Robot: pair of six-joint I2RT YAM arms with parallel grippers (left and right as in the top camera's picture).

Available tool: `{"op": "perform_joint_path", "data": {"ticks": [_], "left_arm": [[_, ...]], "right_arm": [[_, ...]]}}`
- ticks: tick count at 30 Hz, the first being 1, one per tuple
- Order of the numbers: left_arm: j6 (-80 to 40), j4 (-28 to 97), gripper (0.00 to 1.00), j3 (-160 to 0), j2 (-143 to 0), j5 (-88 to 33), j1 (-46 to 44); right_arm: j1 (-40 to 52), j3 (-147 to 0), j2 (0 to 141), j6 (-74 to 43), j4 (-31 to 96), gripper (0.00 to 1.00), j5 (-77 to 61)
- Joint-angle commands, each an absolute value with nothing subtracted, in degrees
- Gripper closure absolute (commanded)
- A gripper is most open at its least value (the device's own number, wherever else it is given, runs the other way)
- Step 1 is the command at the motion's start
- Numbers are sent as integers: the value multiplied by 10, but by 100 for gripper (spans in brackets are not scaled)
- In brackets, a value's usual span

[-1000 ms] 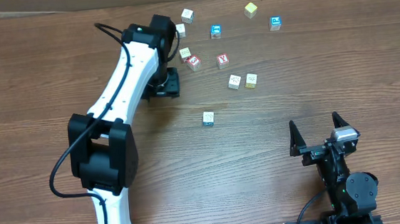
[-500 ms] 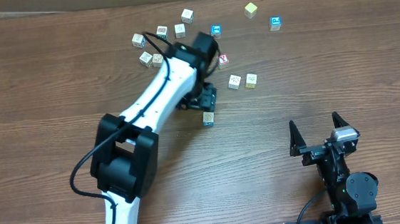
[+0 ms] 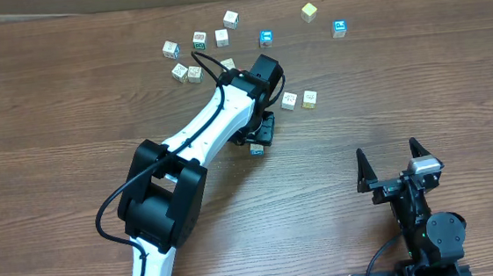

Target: Form a tower

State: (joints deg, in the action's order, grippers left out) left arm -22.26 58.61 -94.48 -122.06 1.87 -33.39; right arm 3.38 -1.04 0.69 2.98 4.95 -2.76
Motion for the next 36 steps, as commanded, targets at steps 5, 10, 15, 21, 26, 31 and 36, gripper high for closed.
{"op": "perform_joint_path", "data": {"ticks": [5, 10, 15, 21, 26, 31, 36], "left_arm": [[-261, 580, 45, -927, -1222, 4, -342], [-275, 545, 53, -902, -1222, 3, -347], [-284, 529, 62, -893, -1222, -2, -350], [-284, 500, 63, -893, -1222, -67, -350], [-284, 492, 71, -893, -1222, -101, -355], [-284, 490, 75, -893, -1222, -101, -362], [-285, 465, 73, -893, -1222, -94, -378]], "right_arm": [[34, -4, 3, 26, 46, 0, -31], [34, -4, 3, 26, 46, 0, -31], [34, -4, 3, 26, 46, 0, -31], [34, -4, 3, 26, 46, 0, -31], [34, -4, 3, 26, 46, 0, -31], [34, -4, 3, 26, 46, 0, -31], [34, -4, 3, 26, 46, 0, -31]]}}
